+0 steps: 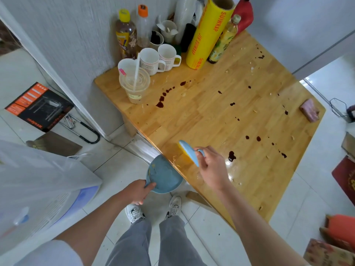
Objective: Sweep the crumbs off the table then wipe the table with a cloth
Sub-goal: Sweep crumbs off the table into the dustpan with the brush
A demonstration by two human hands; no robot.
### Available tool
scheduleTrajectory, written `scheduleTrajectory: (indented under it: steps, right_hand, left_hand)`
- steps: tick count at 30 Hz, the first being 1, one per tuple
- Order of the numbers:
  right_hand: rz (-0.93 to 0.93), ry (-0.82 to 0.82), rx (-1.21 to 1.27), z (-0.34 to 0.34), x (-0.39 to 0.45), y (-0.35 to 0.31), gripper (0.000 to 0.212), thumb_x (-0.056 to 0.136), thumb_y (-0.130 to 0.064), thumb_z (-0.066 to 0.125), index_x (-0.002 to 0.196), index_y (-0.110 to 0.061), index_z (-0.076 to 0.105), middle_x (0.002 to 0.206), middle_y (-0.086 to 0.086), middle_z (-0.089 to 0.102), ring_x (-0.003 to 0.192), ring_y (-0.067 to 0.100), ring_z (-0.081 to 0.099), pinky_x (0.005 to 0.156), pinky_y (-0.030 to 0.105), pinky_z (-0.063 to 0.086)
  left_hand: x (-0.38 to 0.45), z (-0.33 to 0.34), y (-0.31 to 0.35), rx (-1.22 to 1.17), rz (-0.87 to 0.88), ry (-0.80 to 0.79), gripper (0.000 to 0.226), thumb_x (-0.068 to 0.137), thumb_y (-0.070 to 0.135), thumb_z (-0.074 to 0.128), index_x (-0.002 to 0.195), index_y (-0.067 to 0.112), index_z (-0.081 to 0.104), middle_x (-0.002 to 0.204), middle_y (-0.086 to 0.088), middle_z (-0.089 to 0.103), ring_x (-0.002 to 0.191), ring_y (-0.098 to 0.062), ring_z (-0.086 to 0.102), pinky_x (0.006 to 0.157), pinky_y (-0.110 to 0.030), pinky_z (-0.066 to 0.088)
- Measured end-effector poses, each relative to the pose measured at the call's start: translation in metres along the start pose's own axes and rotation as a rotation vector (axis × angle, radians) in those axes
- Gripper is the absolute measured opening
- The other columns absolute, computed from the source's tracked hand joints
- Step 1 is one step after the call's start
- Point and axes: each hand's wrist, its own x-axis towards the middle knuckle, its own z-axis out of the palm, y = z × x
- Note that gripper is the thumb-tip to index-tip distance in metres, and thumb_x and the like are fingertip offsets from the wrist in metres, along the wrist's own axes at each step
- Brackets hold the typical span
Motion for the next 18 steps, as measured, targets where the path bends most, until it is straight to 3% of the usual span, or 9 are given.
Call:
scheduleTrajectory:
  steps: [3, 6, 9, 11, 12, 14, 16, 18]
  right_hand:
    - [-0.069, -0.158, 0.061, 0.018, -0.023, -0.017, 0.019, 0.101, -0.007, 0.057, 0.111, -0.003, 0.073, 0.094, 0.001, 0.066, 0.049, -0.004, 0.043, 0.048, 0.008, 0.032]
    - [-0.038, -0.136, 0.128, 0.019, -0.028, -0.019, 0.019, 0.102, -0.009, 0.057, 0.111, -0.005, 0.073, 0.094, 0.002, 0.066, 0.049, -0.006, 0.046, 0.052, 0.007, 0.031]
    - [-0.03, -0.032, 0.082, 0.011, -0.017, -0.011, 0.02, 0.101, -0.005, 0.057, 0.113, -0.002, 0.073, 0.097, 0.009, 0.067, 0.05, 0.004, 0.049, 0.047, 0.022, 0.042]
    - [-0.053, -0.095, 0.086, 0.012, -0.019, -0.011, 0.021, 0.102, -0.006, 0.056, 0.115, -0.003, 0.072, 0.098, 0.008, 0.067, 0.053, 0.014, 0.051, 0.049, 0.035, 0.047]
    - [-0.073, -0.145, 0.102, 0.014, -0.025, -0.013, 0.021, 0.102, -0.008, 0.056, 0.115, -0.004, 0.072, 0.099, 0.005, 0.066, 0.055, 0.013, 0.053, 0.051, 0.035, 0.048]
    - [-0.084, -0.166, 0.139, 0.013, -0.039, -0.012, 0.021, 0.102, -0.011, 0.055, 0.114, -0.008, 0.072, 0.096, -0.004, 0.063, 0.054, 0.003, 0.05, 0.053, 0.024, 0.044]
    - [-0.019, -0.068, 0.18, 0.001, -0.053, -0.003, 0.02, 0.102, -0.012, 0.054, 0.112, -0.01, 0.072, 0.097, -0.012, 0.06, 0.056, -0.003, 0.051, 0.056, 0.01, 0.037]
    - [0.07, 0.044, 0.191, -0.023, -0.066, 0.016, 0.02, 0.103, -0.014, 0.054, 0.111, -0.014, 0.073, 0.1, -0.013, 0.064, 0.061, -0.002, 0.057, 0.059, 0.007, 0.038]
  left_hand:
    - [-0.001, 0.007, 0.004, -0.054, 0.006, 0.001, 0.057, 0.098, 0.06, 0.046, 0.065, 0.013, 0.05, 0.049, 0.0, 0.051, 0.04, -0.014, 0.05, 0.046, -0.021, 0.044]
    - [-0.004, 0.008, 0.007, -0.045, 0.002, 0.011, 0.057, 0.099, 0.059, 0.046, 0.063, 0.014, 0.049, 0.045, 0.003, 0.051, 0.039, -0.013, 0.05, 0.049, -0.023, 0.045]
    - [-0.007, 0.01, 0.011, 0.019, 0.003, 0.019, 0.057, 0.1, 0.058, 0.042, 0.064, 0.015, 0.05, 0.045, 0.001, 0.053, 0.041, -0.012, 0.052, 0.055, -0.024, 0.047]
    - [-0.01, 0.012, 0.013, 0.034, 0.002, 0.023, 0.056, 0.101, 0.056, 0.042, 0.066, 0.014, 0.049, 0.046, 0.001, 0.053, 0.041, -0.012, 0.051, 0.054, -0.023, 0.046]
    - [-0.011, 0.014, 0.014, 0.043, 0.002, 0.028, 0.055, 0.101, 0.056, 0.042, 0.067, 0.014, 0.049, 0.049, 0.0, 0.053, 0.042, -0.013, 0.052, 0.054, -0.024, 0.045]
    - [-0.014, 0.017, 0.013, 0.07, 0.004, 0.039, 0.053, 0.102, 0.054, 0.043, 0.068, 0.014, 0.047, 0.055, -0.004, 0.053, 0.047, -0.017, 0.052, 0.056, -0.027, 0.043]
    - [-0.018, 0.023, 0.013, 0.093, 0.003, 0.045, 0.051, 0.102, 0.052, 0.044, 0.068, 0.014, 0.048, 0.061, -0.007, 0.052, 0.053, -0.019, 0.051, 0.06, -0.03, 0.042]
    - [-0.021, 0.035, 0.013, 0.116, -0.001, 0.041, 0.049, 0.102, 0.05, 0.044, 0.068, 0.017, 0.051, 0.061, -0.005, 0.054, 0.054, -0.018, 0.052, 0.06, -0.03, 0.043]
